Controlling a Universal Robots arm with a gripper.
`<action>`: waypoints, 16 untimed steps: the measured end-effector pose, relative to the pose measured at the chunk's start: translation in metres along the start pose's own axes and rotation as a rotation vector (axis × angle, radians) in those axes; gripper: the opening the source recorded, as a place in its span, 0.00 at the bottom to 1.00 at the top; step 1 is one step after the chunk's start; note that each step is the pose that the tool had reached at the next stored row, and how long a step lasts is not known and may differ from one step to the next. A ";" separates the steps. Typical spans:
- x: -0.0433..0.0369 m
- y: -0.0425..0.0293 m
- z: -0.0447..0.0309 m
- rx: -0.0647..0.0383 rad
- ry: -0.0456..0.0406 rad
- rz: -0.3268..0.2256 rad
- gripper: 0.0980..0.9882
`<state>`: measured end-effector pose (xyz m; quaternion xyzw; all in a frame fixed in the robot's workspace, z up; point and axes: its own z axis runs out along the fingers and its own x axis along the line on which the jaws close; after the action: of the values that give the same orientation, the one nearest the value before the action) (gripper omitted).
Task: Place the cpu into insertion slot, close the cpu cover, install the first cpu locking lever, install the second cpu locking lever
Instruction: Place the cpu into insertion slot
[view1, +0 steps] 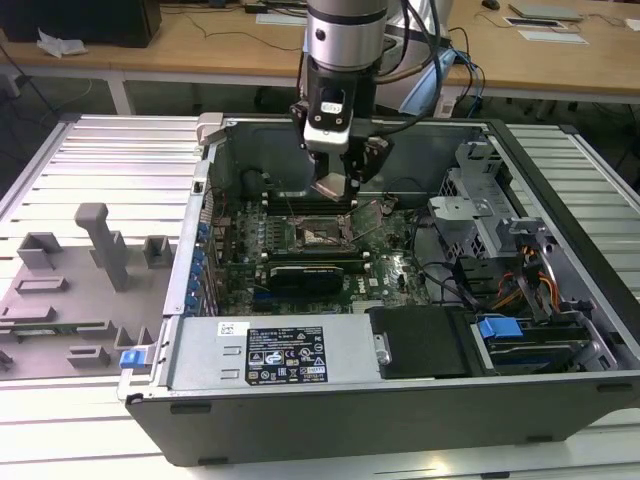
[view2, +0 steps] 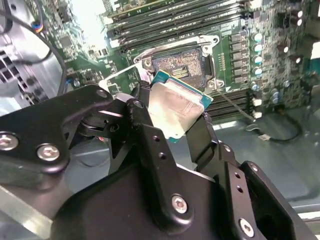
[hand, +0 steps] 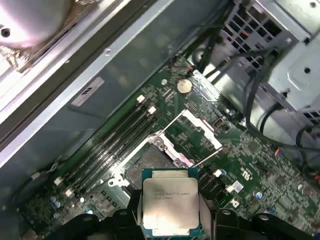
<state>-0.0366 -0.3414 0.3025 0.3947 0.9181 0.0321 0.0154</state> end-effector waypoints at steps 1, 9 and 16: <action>0.0000 0.0000 0.0004 0.000 -0.0018 0.024 0.50; 0.0000 -0.0002 0.0035 0.001 -0.0148 0.208 0.50; 0.0000 -0.0004 0.0060 0.001 -0.0256 0.359 0.50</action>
<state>-0.0366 -0.3414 0.2965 0.5528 0.8325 0.0288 0.0209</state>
